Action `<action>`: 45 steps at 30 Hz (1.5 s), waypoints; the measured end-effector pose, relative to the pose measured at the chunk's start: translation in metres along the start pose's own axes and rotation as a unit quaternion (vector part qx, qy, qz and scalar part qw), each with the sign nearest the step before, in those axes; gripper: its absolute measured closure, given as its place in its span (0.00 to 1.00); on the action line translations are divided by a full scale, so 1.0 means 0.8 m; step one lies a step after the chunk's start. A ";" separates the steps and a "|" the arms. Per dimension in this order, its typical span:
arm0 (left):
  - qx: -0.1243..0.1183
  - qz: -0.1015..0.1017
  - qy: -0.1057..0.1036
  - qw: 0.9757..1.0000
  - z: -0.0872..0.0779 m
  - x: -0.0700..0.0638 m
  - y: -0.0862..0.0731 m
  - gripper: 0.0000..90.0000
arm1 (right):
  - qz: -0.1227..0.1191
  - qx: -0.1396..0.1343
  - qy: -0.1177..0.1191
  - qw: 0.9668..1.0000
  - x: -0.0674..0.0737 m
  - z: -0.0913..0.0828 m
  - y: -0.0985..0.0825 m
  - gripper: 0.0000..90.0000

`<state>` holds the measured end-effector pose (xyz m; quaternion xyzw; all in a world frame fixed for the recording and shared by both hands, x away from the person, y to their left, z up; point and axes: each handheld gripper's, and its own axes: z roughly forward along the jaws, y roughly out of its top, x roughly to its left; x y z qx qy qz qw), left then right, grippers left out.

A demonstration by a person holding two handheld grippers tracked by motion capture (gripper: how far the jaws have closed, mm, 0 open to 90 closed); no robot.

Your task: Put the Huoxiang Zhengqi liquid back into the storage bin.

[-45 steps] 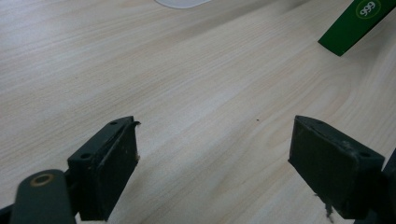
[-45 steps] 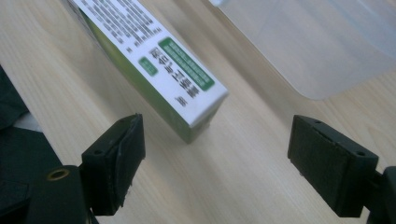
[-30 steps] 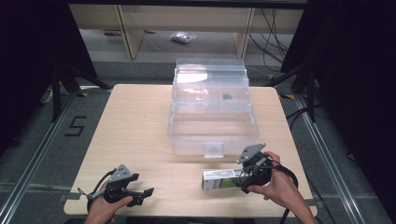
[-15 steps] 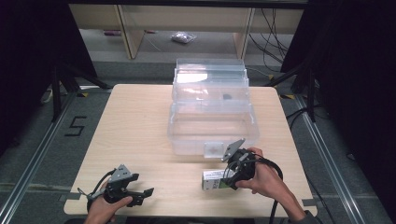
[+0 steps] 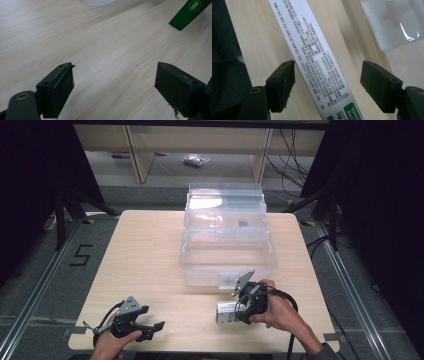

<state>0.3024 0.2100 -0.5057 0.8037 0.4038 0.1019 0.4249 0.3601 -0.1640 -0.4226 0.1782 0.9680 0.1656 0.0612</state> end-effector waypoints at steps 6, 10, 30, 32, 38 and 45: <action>0.001 0.001 -0.001 1.000 0.000 0.000 0.000 0.17 | -0.019 0.019 0.016 0.999 -0.001 0.009 0.006 0.37; -0.001 0.000 -0.001 1.000 0.000 0.000 0.000 0.17 | -0.026 0.033 0.021 0.999 -0.003 0.016 0.009 0.40; -0.001 0.000 -0.002 1.000 0.000 0.000 0.000 0.17 | -0.063 0.111 0.038 0.991 -0.005 0.027 0.015 0.65; -0.001 0.000 -0.001 1.000 0.000 0.000 0.000 0.17 | -0.075 0.117 0.042 0.989 -0.006 0.027 0.017 0.67; -0.012 -0.009 -0.004 1.000 0.000 -0.002 -0.001 0.17 | -0.097 0.129 0.047 0.986 -0.005 0.028 0.027 0.72; -0.013 -0.009 -0.002 1.000 0.001 -0.002 -0.001 0.17 | -0.086 0.137 0.046 0.986 -0.003 0.024 0.027 0.72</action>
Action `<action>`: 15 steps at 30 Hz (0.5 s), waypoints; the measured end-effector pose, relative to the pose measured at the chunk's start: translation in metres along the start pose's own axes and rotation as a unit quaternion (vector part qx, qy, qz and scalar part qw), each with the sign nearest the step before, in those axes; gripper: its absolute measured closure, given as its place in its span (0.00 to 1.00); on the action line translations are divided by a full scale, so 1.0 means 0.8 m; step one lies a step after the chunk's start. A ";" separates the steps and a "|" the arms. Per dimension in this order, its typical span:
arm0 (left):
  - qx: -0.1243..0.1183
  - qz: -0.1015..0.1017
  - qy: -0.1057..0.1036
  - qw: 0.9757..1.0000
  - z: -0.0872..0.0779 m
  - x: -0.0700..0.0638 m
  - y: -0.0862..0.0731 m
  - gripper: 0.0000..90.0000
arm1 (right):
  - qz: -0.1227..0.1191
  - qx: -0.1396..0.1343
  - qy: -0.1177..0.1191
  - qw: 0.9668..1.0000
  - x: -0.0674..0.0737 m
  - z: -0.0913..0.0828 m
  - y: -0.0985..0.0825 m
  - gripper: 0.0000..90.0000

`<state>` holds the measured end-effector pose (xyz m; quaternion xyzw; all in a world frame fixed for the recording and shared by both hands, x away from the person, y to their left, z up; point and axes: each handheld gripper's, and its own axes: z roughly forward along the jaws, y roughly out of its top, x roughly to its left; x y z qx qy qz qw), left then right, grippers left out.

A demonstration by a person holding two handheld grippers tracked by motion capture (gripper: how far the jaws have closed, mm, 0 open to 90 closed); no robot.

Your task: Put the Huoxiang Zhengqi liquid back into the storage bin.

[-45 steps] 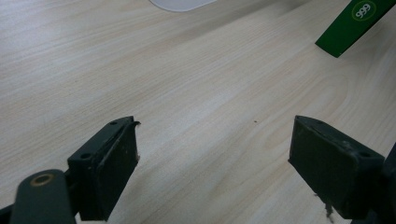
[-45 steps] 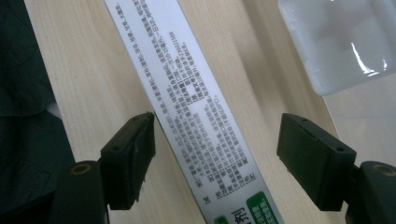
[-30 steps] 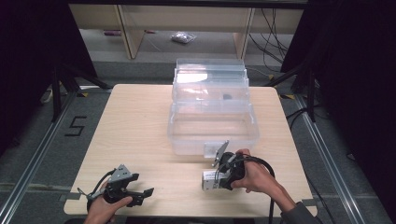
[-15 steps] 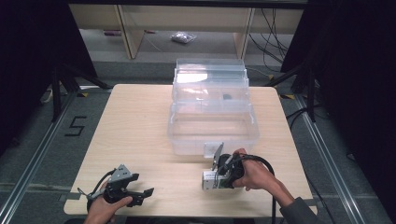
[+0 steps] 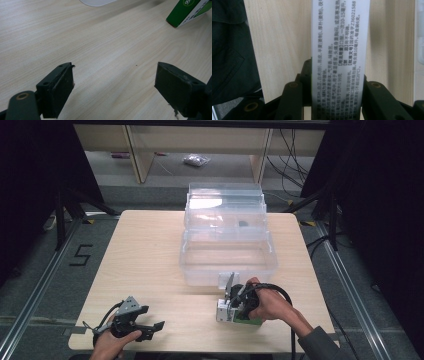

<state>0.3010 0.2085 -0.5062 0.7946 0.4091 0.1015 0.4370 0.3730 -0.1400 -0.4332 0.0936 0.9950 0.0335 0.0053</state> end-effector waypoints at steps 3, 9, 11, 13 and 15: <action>0.005 0.002 -0.004 1.000 0.000 0.001 0.000 0.17 | -0.010 -0.008 -0.001 1.000 -0.002 -0.002 -0.001 0.72; 0.006 0.005 0.001 1.000 -0.001 0.001 0.000 0.17 | -0.033 -0.020 -0.002 0.999 -0.005 -0.025 0.001 0.72; 0.000 0.000 0.000 1.000 0.000 0.000 0.000 0.17 | -0.041 -0.021 -0.006 0.999 -0.006 -0.027 0.002 0.72; -0.003 -0.004 0.000 1.000 0.000 0.000 0.000 0.17 | -0.031 -0.019 -0.011 0.999 -0.005 -0.032 0.001 0.72; -0.002 -0.003 0.000 1.000 0.000 0.000 0.000 0.17 | -0.035 -0.016 -0.017 0.999 -0.005 -0.039 0.002 0.72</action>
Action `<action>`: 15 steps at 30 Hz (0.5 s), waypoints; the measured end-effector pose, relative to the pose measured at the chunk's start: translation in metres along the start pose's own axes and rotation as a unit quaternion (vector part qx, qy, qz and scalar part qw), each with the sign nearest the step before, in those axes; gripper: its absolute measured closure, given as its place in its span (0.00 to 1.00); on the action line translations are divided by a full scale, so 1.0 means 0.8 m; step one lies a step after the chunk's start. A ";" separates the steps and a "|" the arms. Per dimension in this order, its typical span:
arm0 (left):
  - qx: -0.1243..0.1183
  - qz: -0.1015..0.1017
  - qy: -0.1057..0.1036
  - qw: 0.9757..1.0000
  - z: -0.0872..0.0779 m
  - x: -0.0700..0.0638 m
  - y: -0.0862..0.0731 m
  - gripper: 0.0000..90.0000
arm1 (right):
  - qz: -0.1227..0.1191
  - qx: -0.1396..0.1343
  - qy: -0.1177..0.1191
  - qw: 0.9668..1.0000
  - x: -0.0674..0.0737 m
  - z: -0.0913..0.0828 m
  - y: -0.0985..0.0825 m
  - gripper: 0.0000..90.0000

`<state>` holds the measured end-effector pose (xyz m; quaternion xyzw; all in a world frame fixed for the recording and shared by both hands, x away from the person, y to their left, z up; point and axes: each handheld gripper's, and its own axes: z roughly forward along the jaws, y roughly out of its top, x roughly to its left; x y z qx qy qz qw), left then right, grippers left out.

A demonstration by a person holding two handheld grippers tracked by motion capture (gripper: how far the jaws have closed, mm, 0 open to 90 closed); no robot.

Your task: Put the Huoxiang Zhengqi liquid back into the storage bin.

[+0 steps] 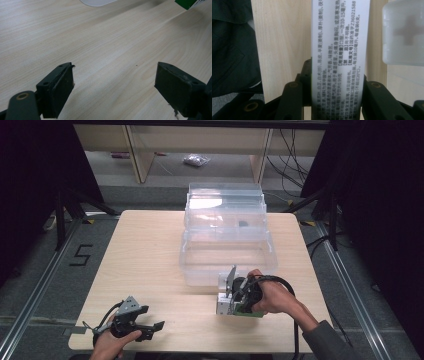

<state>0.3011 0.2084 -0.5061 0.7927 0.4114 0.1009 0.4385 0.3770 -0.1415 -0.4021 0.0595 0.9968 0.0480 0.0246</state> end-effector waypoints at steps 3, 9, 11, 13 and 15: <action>0.001 0.001 0.000 1.000 0.000 0.000 0.000 0.17 | -0.003 -0.003 -0.002 1.000 -0.002 -0.007 0.000 0.72; -0.002 -0.002 0.001 1.000 0.000 0.000 0.000 0.17 | -0.007 -0.014 -0.006 1.000 -0.007 -0.021 -0.003 0.72; -0.002 -0.002 0.001 1.000 0.000 0.000 0.000 0.17 | -0.032 -0.022 -0.012 0.999 -0.012 -0.027 -0.002 0.72; -0.001 -0.001 0.001 1.000 0.000 0.000 0.000 0.17 | -0.024 -0.026 -0.019 0.999 -0.012 -0.039 -0.003 0.72; 0.003 0.000 0.000 1.000 0.000 0.001 0.000 0.17 | -0.012 -0.023 -0.025 0.999 -0.011 -0.047 -0.001 0.72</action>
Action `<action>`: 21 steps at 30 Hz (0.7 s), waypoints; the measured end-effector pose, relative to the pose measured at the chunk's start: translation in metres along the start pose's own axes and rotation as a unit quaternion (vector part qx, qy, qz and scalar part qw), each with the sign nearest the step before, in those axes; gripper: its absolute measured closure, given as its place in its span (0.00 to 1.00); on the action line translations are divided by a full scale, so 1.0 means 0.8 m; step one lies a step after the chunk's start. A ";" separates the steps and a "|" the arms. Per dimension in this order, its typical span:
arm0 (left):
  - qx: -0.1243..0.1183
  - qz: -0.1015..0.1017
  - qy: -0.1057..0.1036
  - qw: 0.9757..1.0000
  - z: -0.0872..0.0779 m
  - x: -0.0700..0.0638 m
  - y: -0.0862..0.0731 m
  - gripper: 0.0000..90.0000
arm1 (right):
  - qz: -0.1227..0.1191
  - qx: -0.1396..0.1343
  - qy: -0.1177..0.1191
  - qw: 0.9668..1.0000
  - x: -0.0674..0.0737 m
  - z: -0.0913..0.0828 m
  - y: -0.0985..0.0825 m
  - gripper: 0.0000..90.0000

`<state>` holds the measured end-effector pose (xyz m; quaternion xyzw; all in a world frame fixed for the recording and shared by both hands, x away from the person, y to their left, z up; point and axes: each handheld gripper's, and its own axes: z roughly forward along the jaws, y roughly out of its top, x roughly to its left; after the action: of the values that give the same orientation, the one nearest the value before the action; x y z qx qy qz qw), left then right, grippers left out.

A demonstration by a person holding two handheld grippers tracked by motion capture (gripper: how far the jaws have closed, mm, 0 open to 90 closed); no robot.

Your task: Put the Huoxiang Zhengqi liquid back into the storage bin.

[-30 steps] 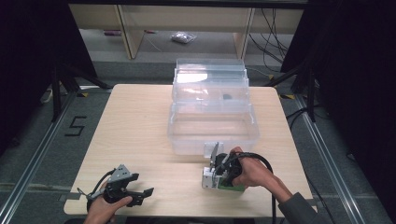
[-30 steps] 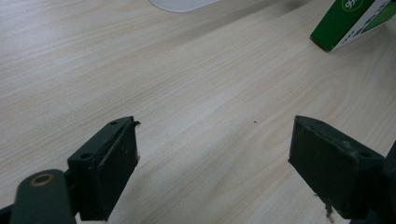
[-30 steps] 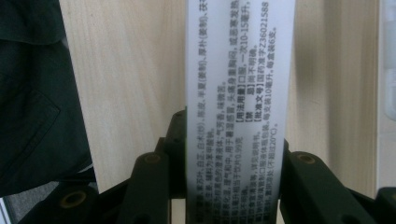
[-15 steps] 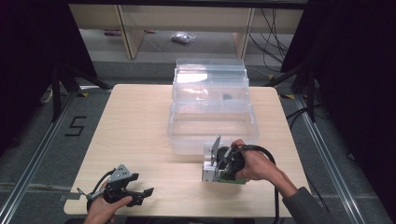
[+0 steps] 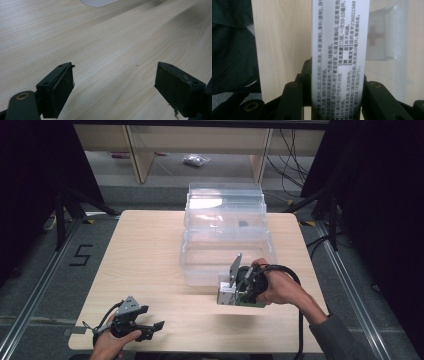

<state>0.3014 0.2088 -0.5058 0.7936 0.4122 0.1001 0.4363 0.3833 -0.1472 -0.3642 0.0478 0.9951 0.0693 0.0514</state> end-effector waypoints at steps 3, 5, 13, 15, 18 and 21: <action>-0.005 -0.002 0.000 1.000 0.001 -0.001 0.000 0.17 | -0.015 -0.005 -0.002 1.000 -0.006 -0.007 0.001 0.72; -0.005 -0.002 0.000 1.000 0.000 -0.001 0.000 0.17 | -0.004 -0.010 -0.006 1.000 -0.006 -0.009 0.001 0.72; -0.005 -0.002 0.001 1.000 0.000 -0.001 0.000 0.17 | -0.022 -0.020 -0.008 1.000 -0.020 -0.026 0.006 0.73; -0.003 -0.001 0.001 1.000 0.000 0.000 0.000 0.17 | 0.000 -0.020 -0.012 1.000 -0.021 -0.032 0.005 0.73; 0.004 0.008 0.002 1.000 -0.001 0.002 0.000 0.17 | -0.012 -0.021 -0.017 1.000 -0.028 -0.041 0.007 0.73; -0.003 0.000 0.001 1.000 0.000 0.000 0.000 0.17 | -0.020 -0.024 -0.027 0.999 -0.035 -0.049 0.008 0.73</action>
<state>0.3013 0.2090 -0.5059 0.7919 0.4128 0.1021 0.4383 0.4071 -0.1489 -0.3220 0.0281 0.9922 0.0903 0.0807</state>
